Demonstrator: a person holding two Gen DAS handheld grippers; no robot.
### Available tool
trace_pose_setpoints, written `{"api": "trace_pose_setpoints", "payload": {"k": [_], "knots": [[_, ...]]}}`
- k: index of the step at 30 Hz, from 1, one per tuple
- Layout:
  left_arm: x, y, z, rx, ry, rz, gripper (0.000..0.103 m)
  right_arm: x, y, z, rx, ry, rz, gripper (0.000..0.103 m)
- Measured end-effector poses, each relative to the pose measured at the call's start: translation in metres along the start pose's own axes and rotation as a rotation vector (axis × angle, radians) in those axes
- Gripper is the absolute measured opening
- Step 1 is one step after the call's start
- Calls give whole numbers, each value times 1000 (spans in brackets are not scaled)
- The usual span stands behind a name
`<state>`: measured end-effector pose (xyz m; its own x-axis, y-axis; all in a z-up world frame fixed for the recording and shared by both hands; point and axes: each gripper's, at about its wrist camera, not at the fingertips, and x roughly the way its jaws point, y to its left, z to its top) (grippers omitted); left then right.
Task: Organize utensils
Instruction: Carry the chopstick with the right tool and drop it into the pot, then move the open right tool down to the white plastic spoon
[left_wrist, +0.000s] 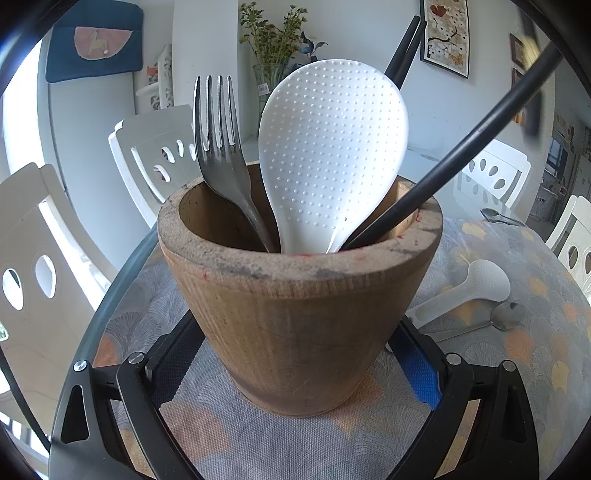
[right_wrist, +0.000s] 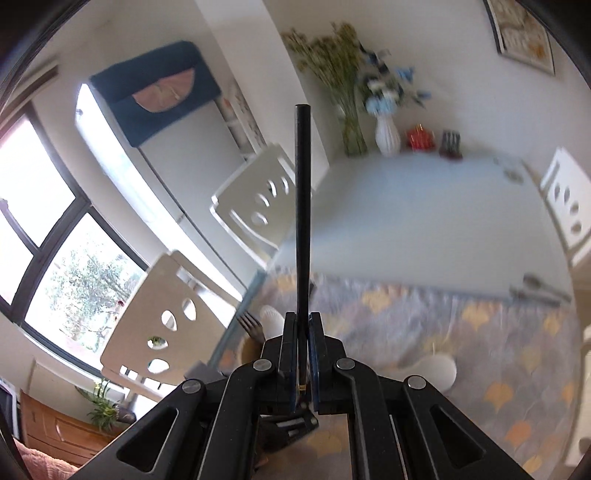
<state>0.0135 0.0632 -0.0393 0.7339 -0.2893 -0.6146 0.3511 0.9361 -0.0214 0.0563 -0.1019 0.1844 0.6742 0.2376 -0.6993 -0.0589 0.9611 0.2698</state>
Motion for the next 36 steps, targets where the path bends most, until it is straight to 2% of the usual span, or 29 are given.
{"api": "trace_pose_setpoints", "payload": {"k": [5,9,20,22,23,24,25,26,27,36], "knots": [[0,0,0,-2,1,-2,97,-11,22,13,-51,-64,33,5],[1,1,0,-4,2,-6,97,-4,38,18,-91,-72,61,5],[2,3,0,-12,6,-17,97,35,59,12,-161,-20,118,5],[2,3,0,-13,7,-19,98,45,59,9,-172,17,115,6],[2,3,0,-14,7,-20,98,51,59,7,-173,44,111,13],[1,3,0,-14,8,-20,98,55,58,6,-171,65,107,29],[2,3,0,-15,9,-19,98,59,56,5,-167,83,99,40],[2,3,0,-16,12,-20,98,61,54,4,-160,94,89,64],[3,3,0,-16,13,-21,98,62,50,3,-146,97,74,72],[2,1,0,-14,12,-19,98,40,-11,13,108,26,103,72]]}}
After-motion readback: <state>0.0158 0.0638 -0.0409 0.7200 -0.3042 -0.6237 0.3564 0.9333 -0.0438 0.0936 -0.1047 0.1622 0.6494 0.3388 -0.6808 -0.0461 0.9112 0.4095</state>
